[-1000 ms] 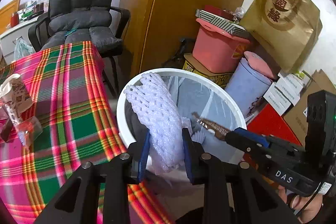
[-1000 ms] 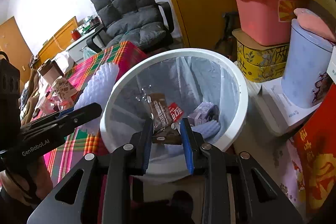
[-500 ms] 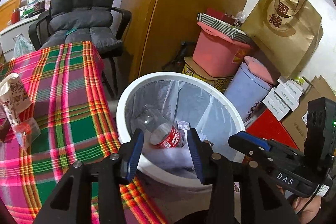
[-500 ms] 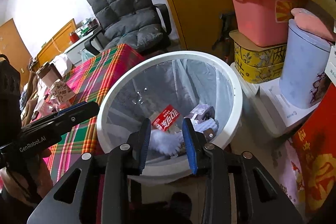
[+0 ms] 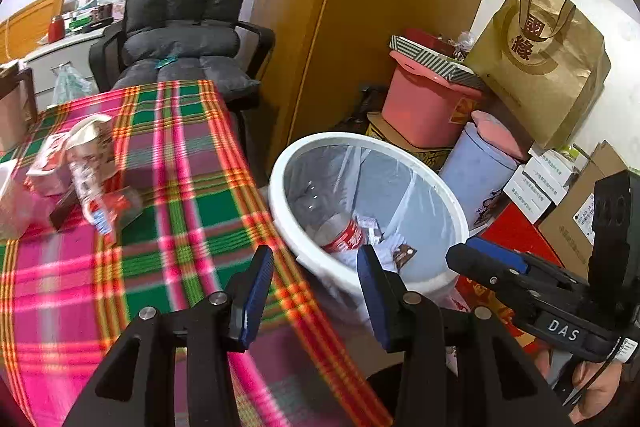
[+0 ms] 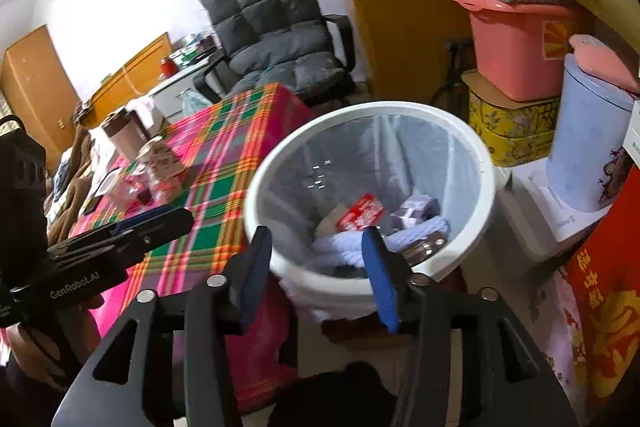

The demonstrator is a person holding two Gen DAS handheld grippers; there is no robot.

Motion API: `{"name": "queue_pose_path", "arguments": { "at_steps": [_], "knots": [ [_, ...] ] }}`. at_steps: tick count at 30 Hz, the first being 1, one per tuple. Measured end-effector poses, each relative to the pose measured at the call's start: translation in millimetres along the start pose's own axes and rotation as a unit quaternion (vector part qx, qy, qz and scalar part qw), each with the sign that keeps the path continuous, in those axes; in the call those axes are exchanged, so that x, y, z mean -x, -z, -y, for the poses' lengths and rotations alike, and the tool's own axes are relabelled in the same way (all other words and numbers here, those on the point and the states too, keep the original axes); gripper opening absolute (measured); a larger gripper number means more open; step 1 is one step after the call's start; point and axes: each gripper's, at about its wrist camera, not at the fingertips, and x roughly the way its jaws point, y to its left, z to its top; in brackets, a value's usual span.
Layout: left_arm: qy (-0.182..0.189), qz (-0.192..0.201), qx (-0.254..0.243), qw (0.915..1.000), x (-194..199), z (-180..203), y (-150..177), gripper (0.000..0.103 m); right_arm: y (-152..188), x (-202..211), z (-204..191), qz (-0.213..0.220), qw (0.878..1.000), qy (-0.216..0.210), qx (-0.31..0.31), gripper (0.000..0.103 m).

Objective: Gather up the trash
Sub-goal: 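Move both tools back over the table toward the cups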

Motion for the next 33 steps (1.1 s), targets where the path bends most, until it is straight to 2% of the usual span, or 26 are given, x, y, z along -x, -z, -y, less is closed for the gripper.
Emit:
{"name": "queue_pose_path", "arguments": {
  "at_steps": [9, 14, 33],
  "knots": [
    [-0.031, 0.003, 0.016, 0.9994, 29, -26, 26, 0.048, 11, 2, -32, -0.001, 0.999, -0.034, 0.027, 0.050],
    [-0.050, 0.011, 0.021, 0.9985, 43, -39, 35, 0.048, 14, -3, -49, -0.015, 0.998, -0.048, 0.043, 0.050],
    [-0.109, 0.033, 0.053, 0.9920, 87, -81, 61, 0.048, 23, -7, -95, -0.031, 0.993, -0.069, 0.087, 0.050]
  ]
}}
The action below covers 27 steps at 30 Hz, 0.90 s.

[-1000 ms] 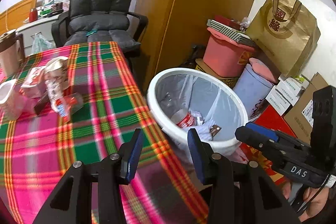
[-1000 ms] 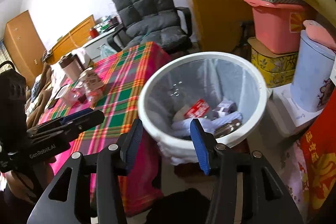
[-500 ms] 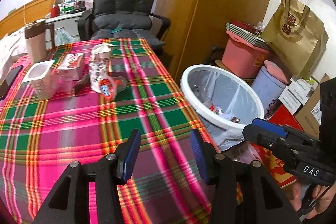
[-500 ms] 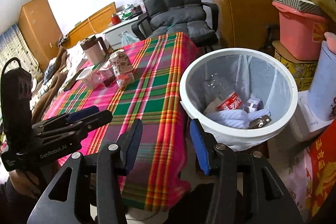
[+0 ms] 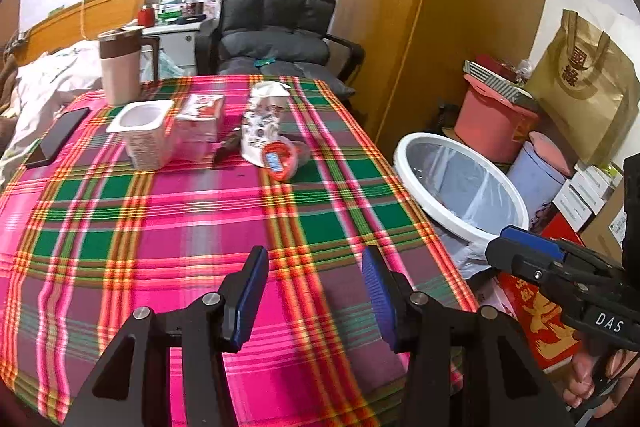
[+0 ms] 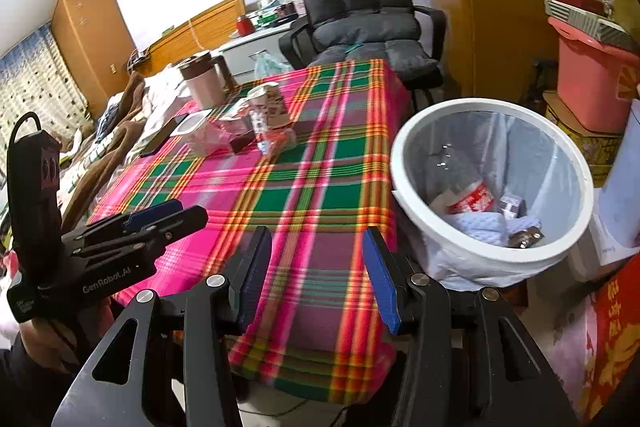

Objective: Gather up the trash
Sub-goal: 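Move both tools back over the table toward the cups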

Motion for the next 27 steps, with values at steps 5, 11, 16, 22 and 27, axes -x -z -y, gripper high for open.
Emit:
{"name": "queue_pose_path", "arguments": {
  "at_steps": [5, 11, 16, 22, 27],
  "knots": [
    [-0.014, 0.004, 0.013, 0.9998, 6, -16, 2, 0.048, -3, -6, -12, -0.003, 1.000, -0.007, 0.009, 0.050],
    [-0.029, 0.010, 0.032, 0.9990, 11, -38, 1, 0.048, -7, -15, -23, -0.007, 1.000, -0.015, 0.018, 0.050],
    [-0.041, 0.012, 0.048, 0.9979, 11, -55, -4, 0.048, -12, -21, -29, -0.008, 0.999, -0.022, 0.024, 0.050],
    [-0.051, 0.016, 0.057, 0.9969, 6, -70, -13, 0.053, -19, -33, -34, -0.016, 0.999, -0.024, 0.032, 0.050],
    [-0.062, 0.024, 0.068, 0.9954, 1, -88, -28, 0.057, -28, -44, -36, -0.018, 0.999, -0.024, 0.038, 0.050]
  ]
}}
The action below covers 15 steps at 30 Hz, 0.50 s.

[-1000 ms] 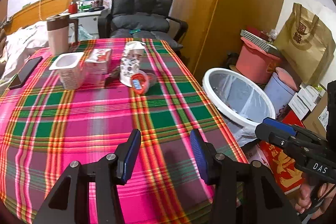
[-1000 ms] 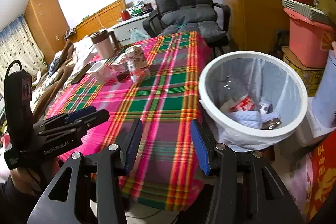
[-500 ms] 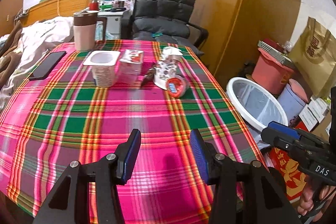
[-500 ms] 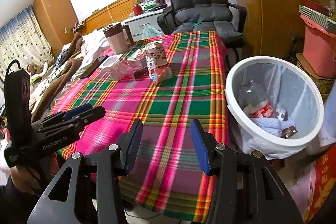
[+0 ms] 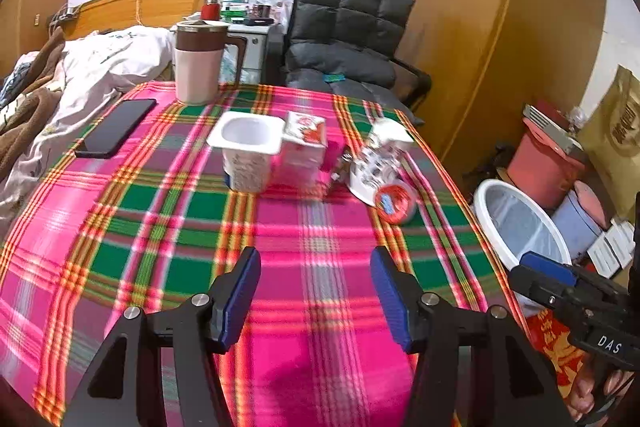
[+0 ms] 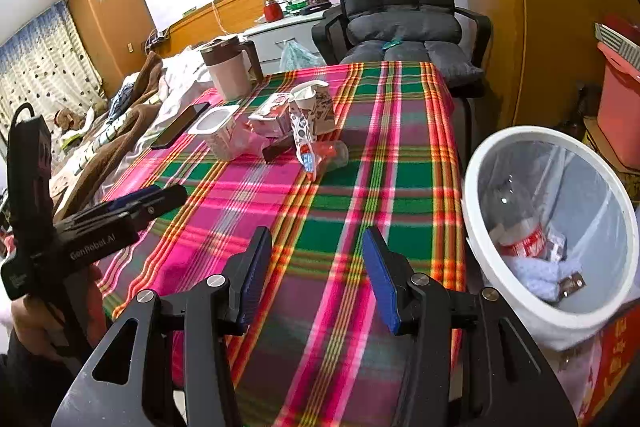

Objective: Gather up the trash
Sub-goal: 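Move both tools back over the table toward the cups, then grasp the white yogurt cup with the left gripper while the right gripper grasps the clear plastic cup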

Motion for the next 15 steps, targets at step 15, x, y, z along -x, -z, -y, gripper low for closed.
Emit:
{"name": "queue_pose_path", "arguments": {
  "at_steps": [15],
  "knots": [
    [-0.017, 0.008, -0.003, 0.9998, -40, -30, -40, 0.066, -27, -48, 6, -0.025, 1.000, 0.000, 0.010, 0.050]
  ]
}}
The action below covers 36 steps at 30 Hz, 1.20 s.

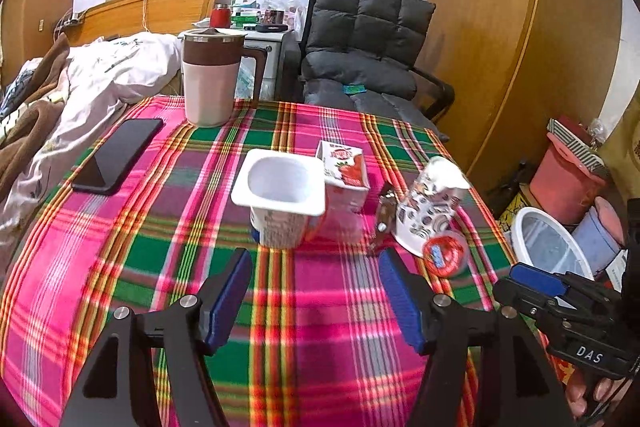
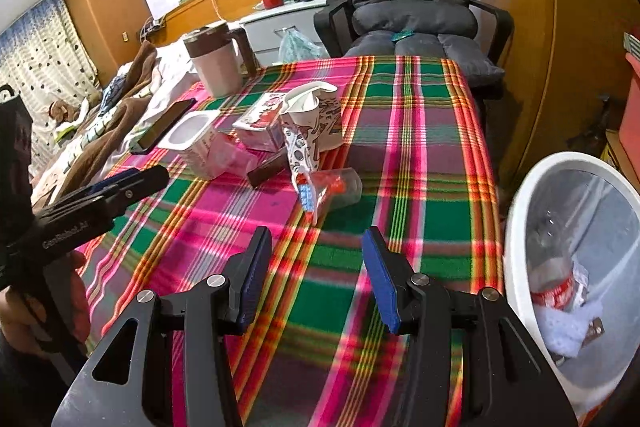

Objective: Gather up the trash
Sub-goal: 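Grasp the white yogurt cup with the left gripper while the right gripper grasps the clear plastic cup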

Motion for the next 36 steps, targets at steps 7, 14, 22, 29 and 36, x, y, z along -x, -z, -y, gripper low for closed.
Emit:
{"name": "queue_pose_path", "arguments": {
  "at_steps": [7, 14, 22, 29, 36],
  "knots": [
    [-0.014, 0.008, -0.001, 0.9999, -18, -19, -16, 0.073, -7, -18, 8, -0.020, 1.000, -0.006, 0.011, 0.050],
    [-0.015, -0.001, -0.015, 0.9998, -37, -20, -24, 0.074, -11, -27, 14, -0.032, 0.999, -0.001, 0.031, 0.050],
    [-0.012, -0.013, -0.009, 0.9998, -53, -21, -29, 0.074, -19, -39, 18, -0.045, 0.998, -0.003, 0.038, 0.050],
    [-0.011, -0.005, -0.002, 0.9999, -57, -25, -32, 0.064, -18, -39, 17, -0.048, 0.998, -0.035, 0.038, 0.041],
    [-0.021, -0.001, -0.013, 0.9997, -52, -21, -27, 0.062, -16, -35, 16, -0.044, 0.998, -0.035, 0.036, 0.041]
  ]
}}
